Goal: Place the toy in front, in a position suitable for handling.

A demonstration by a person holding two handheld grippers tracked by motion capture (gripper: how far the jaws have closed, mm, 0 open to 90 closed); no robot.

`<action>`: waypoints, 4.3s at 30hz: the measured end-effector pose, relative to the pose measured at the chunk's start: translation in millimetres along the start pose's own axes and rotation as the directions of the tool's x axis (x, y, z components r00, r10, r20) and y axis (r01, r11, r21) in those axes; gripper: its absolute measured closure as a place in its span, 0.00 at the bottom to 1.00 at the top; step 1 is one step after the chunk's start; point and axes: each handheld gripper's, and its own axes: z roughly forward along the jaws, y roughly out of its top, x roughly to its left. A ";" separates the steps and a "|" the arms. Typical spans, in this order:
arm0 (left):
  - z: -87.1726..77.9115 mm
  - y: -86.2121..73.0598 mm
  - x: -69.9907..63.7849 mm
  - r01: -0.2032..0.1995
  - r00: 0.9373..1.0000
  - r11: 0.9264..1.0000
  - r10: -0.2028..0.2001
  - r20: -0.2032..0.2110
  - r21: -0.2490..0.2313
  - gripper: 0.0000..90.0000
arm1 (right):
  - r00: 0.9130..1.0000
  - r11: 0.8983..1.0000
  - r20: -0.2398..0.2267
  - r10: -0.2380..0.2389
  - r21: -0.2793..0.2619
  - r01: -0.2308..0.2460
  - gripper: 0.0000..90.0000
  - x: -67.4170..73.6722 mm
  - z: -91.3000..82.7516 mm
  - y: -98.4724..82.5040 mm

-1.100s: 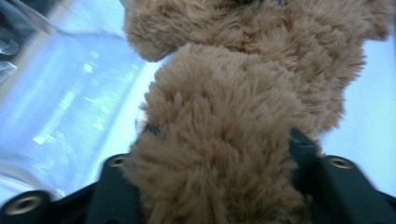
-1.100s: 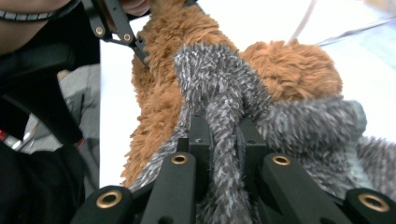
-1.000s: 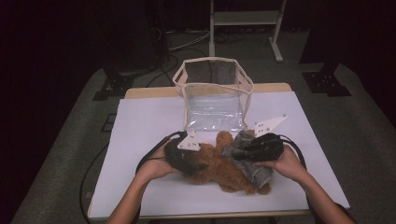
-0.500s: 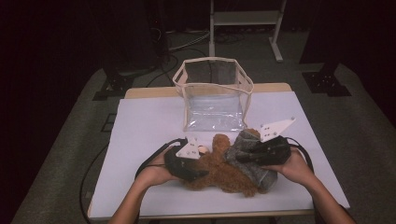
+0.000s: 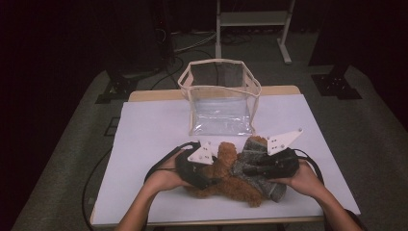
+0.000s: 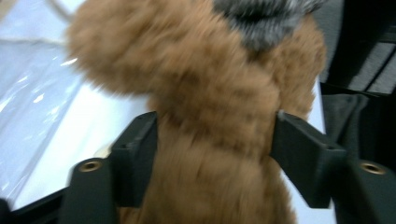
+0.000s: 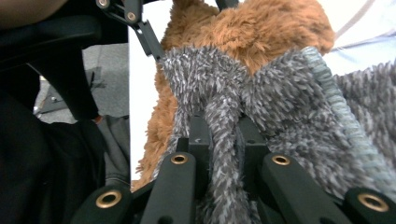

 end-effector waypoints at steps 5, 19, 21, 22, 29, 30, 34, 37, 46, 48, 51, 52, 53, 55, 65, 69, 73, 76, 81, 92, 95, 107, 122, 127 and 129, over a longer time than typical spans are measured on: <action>17.5 1.7 -4.9 -0.021 0.999 0.998 0.020 0.026 0.055 0.50 | 1.000 1.000 0.013 -0.005 -0.005 0.005 0.88 0.0 -4.3 -0.7; 13.5 3.4 -11.9 -0.036 0.999 0.997 0.033 0.042 0.072 0.57 | 0.991 1.000 0.132 0.012 -0.020 -0.010 0.88 -20.2 -45.2 12.4; 12.6 3.0 -12.4 -0.042 0.998 0.996 0.039 0.042 0.077 0.57 | 0.993 1.000 0.115 -0.002 -0.011 0.003 0.88 -19.3 -38.2 18.8; 12.2 2.3 -12.9 -0.039 0.998 0.996 0.036 0.045 0.074 0.57 | 0.995 1.000 0.103 -0.012 0.004 0.011 0.88 -20.2 -31.3 21.3; 10.1 0.5 -16.4 -0.046 0.998 0.997 0.043 0.049 0.066 0.58 | 0.990 0.999 0.133 0.043 -0.006 -0.042 0.88 -37.0 -39.4 9.3; 10.1 0.9 -16.6 -0.049 0.998 0.996 0.045 0.051 0.068 0.58 | 0.988 0.998 0.142 0.062 -0.013 -0.061 0.88 -40.3 -43.2 6.4; 10.7 3.0 -16.8 -0.052 0.997 0.996 0.047 0.064 0.072 0.58 | 0.985 0.998 0.160 0.066 -0.013 -0.065 0.88 -42.3 -51.2 6.7; 11.6 4.1 -16.6 -0.053 0.997 0.996 0.048 0.067 0.075 0.58 | 0.987 0.999 0.153 0.048 -0.005 -0.048 0.88 -38.2 -45.1 13.7; 14.1 5.2 -11.2 -0.018 0.999 0.997 0.015 0.037 0.071 0.58 | 0.997 1.000 0.075 -0.007 0.003 0.007 0.88 -14.5 -20.5 22.5; 14.7 6.0 -10.2 -0.018 0.999 0.997 0.016 0.033 0.071 0.58 | 0.998 1.000 0.064 -0.010 0.006 0.010 0.88 -10.2 -17.3 20.6; 17.6 10.5 -8.6 -0.009 1.000 0.997 0.008 0.018 0.070 0.58 | 0.999 1.000 0.048 -0.027 0.018 0.026 0.88 -4.7 -8.6 21.8; 17.7 11.6 -8.1 -0.013 1.000 0.997 0.012 0.015 0.076 0.58 | 0.999 0.999 0.041 -0.033 0.022 0.032 0.88 -3.2 -5.4 24.0; 17.6 12.4 -7.6 -0.013 1.000 0.997 0.012 0.013 0.078 0.58 | 0.998 0.999 0.035 -0.044 0.024 0.043 0.88 -2.3 -2.2 26.8; 17.2 12.1 -6.6 -0.005 1.000 0.997 0.004 0.010 0.072 0.58 | 0.998 0.998 0.020 -0.057 0.018 0.056 0.88 -0.6 3.8 32.4; 15.4 10.6 -4.1 0.019 1.000 0.999 -0.019 -0.006 0.046 0.59 | 0.999 1.000 0.048 0.000 0.028 -0.001 0.88 -11.5 -11.9 14.3; 16.1 11.6 -3.4 0.014 1.000 0.998 -0.014 -0.003 0.054 0.60 | 0.996 1.000 0.085 0.011 -0.002 -0.010 0.88 -12.1 -28.3 12.4; 16.6 12.6 -2.3 0.019 1.000 0.998 -0.019 0.000 0.057 0.59 | 0.996 0.998 0.090 -0.015 -0.059 0.020 0.88 -9.3 -34.6 27.5; 16.6 12.1 -1.5 0.021 1.000 0.998 -0.021 0.003 0.052 0.59 | 0.997 0.997 0.065 -0.031 -0.071 0.036 0.88 -7.6 -26.2 37.8; 14.3 9.4 -1.2 0.022 1.000 0.999 -0.023 0.005 0.045 0.58 | 0.999 1.000 0.026 -0.031 -0.007 0.031 0.88 -7.2 -0.8 31.5; 9.9 8.6 2.2 0.043 0.999 0.999 -0.043 -0.008 0.002 0.61 | 0.996 0.997 0.055 0.071 -0.018 -0.070 0.88 -23.8 -19.6 -7.6; 13.5 9.5 1.8 0.041 0.999 0.999 -0.041 0.006 0.013 0.62 | 0.997 0.999 0.062 0.047 -0.011 -0.046 0.88 -19.8 -20.4 0.2; 9.3 4.4 -2.2 0.041 0.999 0.999 -0.040 0.033 -0.007 0.55 | 0.999 1.000 0.042 0.030 0.001 -0.030 0.88 -17.3 -0.7 1.8; -26.0 -27.6 16.5 0.107 0.993 0.991 -0.110 -0.033 -0.080 0.27 | 0.997 0.998 0.050 0.065 -0.011 -0.065 0.88 -23.8 -9.9 -18.5; -20.2 -42.5 21.2 0.186 0.982 0.976 -0.186 0.013 -0.113 0.24 | 0.996 0.997 0.053 0.073 -0.017 -0.072 0.88 -25.9 -13.9 -22.8; -18.9 -43.0 21.0 0.188 0.982 0.976 -0.188 0.015 -0.109 0.29 | 0.996 0.997 0.054 0.074 -0.018 -0.073 0.88 -26.7 -14.8 -23.6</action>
